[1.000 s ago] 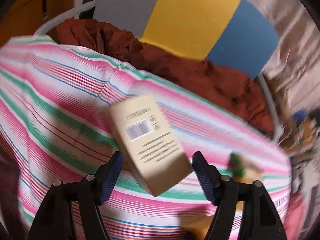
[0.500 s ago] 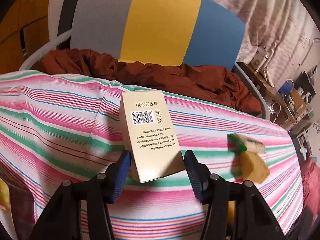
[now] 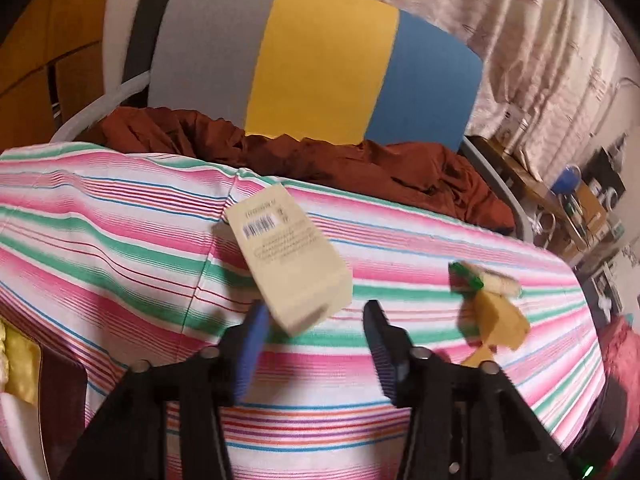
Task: Organize objects
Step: 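Lift the white box with the left tool while the right tool holds the sponge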
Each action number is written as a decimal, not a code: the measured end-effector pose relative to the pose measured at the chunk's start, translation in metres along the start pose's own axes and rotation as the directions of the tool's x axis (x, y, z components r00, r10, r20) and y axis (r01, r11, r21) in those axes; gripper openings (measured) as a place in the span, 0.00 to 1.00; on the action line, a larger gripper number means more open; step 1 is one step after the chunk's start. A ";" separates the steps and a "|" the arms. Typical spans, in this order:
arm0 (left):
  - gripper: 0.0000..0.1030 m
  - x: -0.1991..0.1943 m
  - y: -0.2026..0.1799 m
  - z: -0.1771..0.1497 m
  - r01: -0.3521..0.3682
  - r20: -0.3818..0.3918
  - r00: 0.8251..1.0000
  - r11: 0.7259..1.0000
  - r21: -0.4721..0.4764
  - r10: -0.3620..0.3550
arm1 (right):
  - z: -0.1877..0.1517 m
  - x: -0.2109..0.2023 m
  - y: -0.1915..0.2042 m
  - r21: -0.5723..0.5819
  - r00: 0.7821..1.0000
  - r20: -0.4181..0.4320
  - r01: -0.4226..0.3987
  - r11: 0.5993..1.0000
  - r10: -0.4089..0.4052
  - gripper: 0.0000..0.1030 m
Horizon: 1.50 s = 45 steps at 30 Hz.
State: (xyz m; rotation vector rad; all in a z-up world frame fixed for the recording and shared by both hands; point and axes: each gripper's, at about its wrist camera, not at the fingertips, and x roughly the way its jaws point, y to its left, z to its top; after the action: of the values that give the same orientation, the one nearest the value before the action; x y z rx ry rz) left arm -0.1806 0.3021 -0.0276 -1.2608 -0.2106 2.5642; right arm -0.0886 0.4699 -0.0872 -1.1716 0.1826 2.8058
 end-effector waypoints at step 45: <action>0.48 -0.143 0.058 -0.090 0.028 0.130 0.991 0.995 0.095 -0.041 | -0.006 -0.018 0.020 -0.095 0.992 0.090 0.099 0.991 -0.090 0.41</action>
State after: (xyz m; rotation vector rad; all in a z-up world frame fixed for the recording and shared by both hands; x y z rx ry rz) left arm -0.0367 0.2039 0.0113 -1.0476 -0.1361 2.5968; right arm -0.0741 0.4482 -0.0770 -1.0458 -0.0194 2.8033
